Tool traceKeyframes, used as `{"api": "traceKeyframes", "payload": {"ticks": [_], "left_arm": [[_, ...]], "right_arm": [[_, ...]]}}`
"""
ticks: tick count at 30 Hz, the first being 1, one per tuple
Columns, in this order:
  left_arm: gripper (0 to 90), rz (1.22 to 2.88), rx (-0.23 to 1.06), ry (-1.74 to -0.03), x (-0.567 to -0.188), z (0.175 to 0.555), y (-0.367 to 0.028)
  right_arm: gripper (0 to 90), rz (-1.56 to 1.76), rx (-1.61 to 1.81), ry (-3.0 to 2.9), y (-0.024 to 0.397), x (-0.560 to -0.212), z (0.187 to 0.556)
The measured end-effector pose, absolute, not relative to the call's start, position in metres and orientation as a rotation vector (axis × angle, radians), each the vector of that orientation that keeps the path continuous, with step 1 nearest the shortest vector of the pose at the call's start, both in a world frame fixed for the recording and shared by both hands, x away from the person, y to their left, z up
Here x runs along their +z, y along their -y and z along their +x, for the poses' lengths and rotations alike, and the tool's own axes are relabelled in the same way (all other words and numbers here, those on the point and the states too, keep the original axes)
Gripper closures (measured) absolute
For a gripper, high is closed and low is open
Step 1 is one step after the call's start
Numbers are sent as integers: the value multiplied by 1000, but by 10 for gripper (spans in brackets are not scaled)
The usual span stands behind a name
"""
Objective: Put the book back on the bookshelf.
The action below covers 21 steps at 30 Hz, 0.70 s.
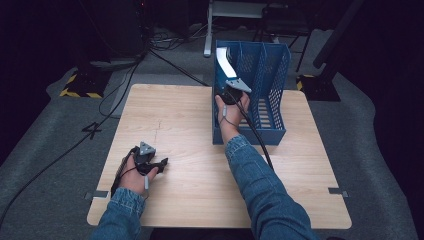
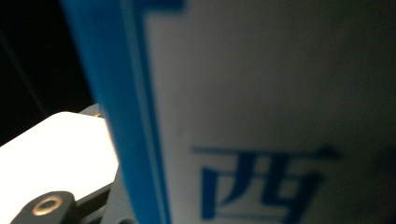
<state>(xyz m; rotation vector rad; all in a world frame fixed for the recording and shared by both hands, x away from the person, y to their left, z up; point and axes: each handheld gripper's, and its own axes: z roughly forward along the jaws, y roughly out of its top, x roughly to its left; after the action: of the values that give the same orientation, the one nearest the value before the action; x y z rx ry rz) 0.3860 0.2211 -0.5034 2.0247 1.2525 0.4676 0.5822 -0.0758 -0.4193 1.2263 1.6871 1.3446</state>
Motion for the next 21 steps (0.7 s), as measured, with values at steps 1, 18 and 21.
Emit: {"api": "traceKeyframes", "payload": {"ticks": [1,18,21], "left_arm": [[394,2021,465,-1258,-503,386,-221],[383,2025,464,-1251,-504,386,-221],[368,2034,476,-1243,-504,386,-219]], "right_arm": [[555,1226,1347,-1680,76,-420,582],[448,1148,1398,-1711,99,-397,549],[432,1105,1414,-1730,108,-385,536]]}}
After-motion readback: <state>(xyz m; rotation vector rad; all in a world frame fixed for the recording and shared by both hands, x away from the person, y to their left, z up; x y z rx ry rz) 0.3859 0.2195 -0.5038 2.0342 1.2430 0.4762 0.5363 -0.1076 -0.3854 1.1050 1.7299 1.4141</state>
